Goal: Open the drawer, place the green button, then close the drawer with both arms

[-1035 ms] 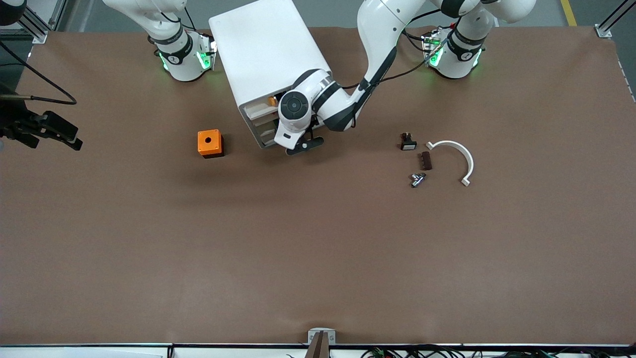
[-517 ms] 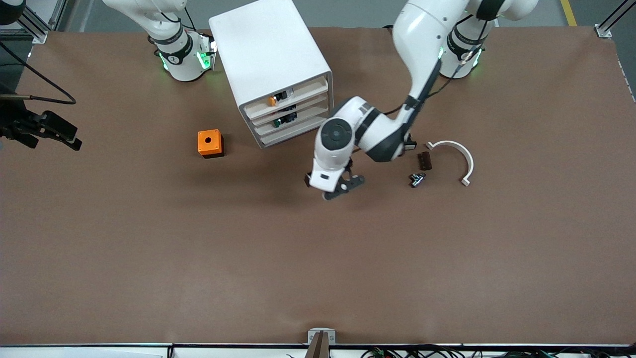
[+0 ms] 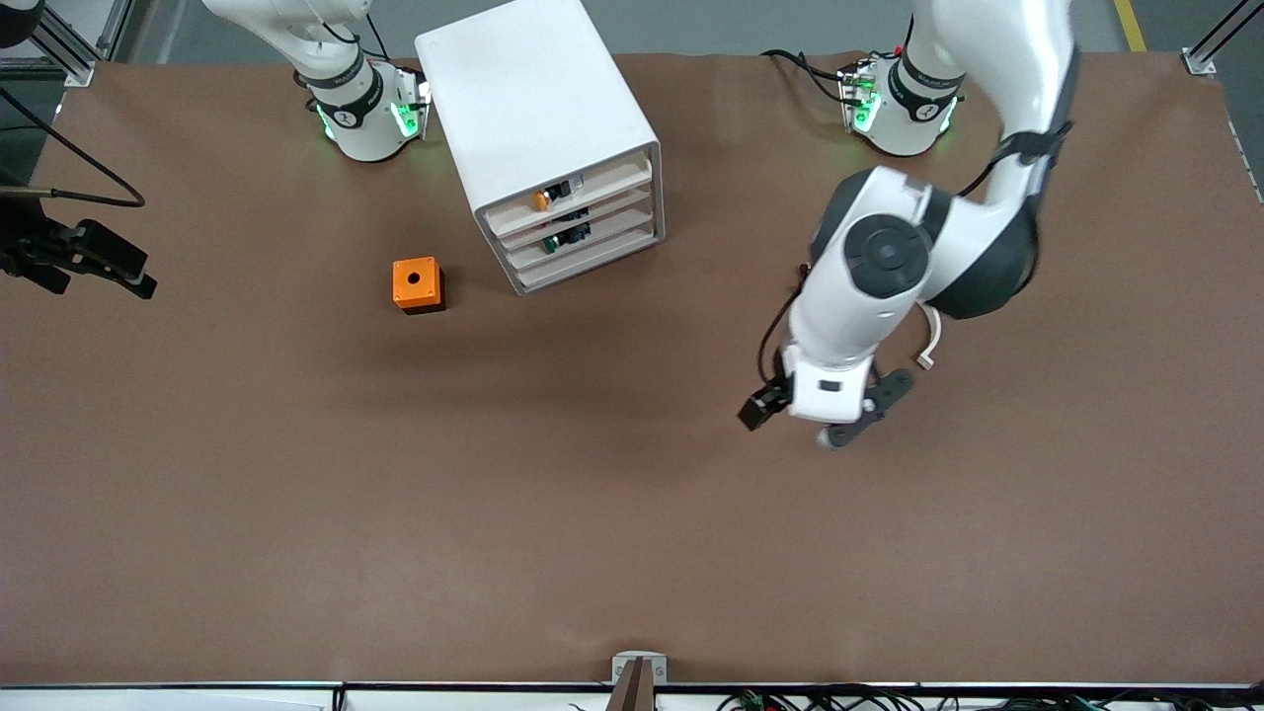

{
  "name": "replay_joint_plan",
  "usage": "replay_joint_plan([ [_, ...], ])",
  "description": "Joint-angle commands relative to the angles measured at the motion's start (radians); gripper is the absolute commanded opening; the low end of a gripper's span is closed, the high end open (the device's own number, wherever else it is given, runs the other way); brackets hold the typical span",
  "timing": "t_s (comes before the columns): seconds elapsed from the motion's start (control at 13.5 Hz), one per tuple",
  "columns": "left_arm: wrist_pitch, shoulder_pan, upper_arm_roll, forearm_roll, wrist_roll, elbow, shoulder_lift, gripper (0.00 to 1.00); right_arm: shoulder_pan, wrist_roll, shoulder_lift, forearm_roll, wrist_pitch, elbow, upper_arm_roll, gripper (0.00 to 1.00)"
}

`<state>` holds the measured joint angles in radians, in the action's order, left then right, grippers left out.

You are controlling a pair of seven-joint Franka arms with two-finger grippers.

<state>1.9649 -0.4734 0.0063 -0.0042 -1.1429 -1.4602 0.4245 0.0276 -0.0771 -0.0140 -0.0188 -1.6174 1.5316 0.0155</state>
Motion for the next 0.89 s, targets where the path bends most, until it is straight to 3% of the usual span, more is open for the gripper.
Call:
replay_joint_plan([
  [0.0,-0.084,0.042,-0.008,0.041,0.021,-0.02,-0.101,1.0,-0.014,-0.007,0.011,-0.001,0.005,-0.002,-0.011,1.0],
  [0.59,-0.331,0.165,-0.017,0.043,0.231,-0.017,-0.266,1.0,0.008,-0.009,0.011,-0.001,0.005,-0.001,0.015,1.0],
  [0.81,-0.411,0.246,-0.02,0.043,0.429,-0.02,-0.345,1.0,0.008,-0.009,0.011,-0.003,0.005,0.001,0.015,1.0],
])
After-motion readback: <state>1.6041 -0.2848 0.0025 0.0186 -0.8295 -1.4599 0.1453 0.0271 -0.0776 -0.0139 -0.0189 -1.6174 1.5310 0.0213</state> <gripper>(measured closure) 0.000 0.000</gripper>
